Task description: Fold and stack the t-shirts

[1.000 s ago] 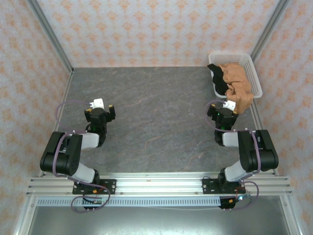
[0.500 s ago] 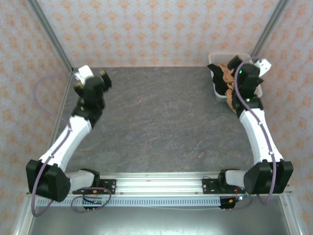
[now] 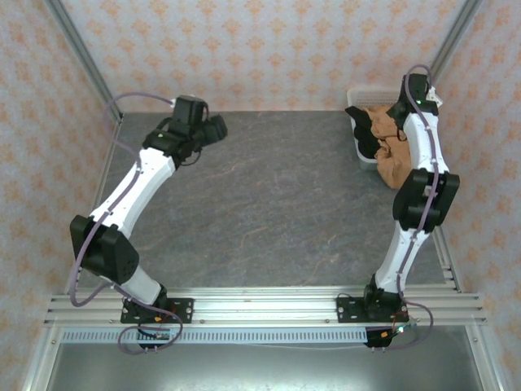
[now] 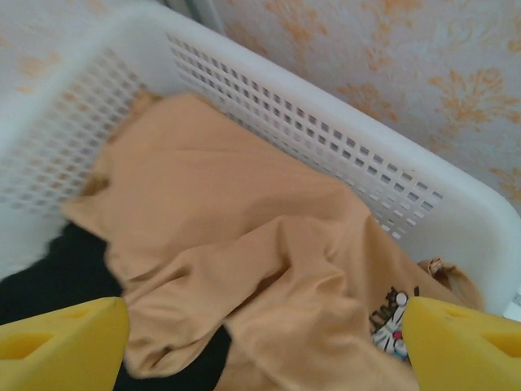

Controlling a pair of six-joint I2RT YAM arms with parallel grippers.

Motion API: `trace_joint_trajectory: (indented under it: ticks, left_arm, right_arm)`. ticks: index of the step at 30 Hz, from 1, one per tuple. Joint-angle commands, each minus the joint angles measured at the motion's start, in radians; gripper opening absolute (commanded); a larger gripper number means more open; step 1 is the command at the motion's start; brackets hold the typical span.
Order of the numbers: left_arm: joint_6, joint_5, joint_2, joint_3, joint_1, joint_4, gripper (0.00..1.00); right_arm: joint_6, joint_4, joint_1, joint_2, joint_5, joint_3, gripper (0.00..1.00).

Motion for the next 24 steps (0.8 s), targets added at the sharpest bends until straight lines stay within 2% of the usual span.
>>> trace_joint_trajectory:
  ticks: [1, 5, 6, 8, 11, 15, 24]
  left_arm:
    - [-0.008, 0.079, -0.032, -0.023, -0.05, -0.059, 0.76]
    - [-0.013, 0.097, -0.048, -0.054, -0.072, -0.061, 0.74]
    - [-0.011, 0.097, -0.05, -0.056, -0.075, -0.069, 0.73]
    - [-0.008, 0.092, -0.055, -0.055, -0.074, -0.086, 0.71]
    - [0.025, 0.072, -0.067, -0.047, -0.075, -0.109, 0.69]
    - [0.038, 0.054, -0.075, -0.037, -0.075, -0.128, 0.66]
    - [0.039, 0.027, -0.089, -0.046, -0.075, -0.127, 0.6]
  right_arm:
    - [-0.034, -0.18, -0.004, 0.101, -0.044, 0.116, 0.87]
    - [-0.036, -0.258, -0.009, 0.232, -0.052, 0.239, 0.85]
    - [-0.03, -0.277, -0.011, 0.264, -0.055, 0.266, 0.83]
    - [-0.011, -0.296, -0.017, 0.306, -0.073, 0.303, 0.72]
    - [0.013, -0.282, -0.023, 0.315, -0.081, 0.304, 0.47]
    - [0.033, -0.228, -0.023, 0.26, -0.062, 0.265, 0.02]
    - [0.039, 0.03, -0.004, -0.075, -0.033, 0.072, 0.0]
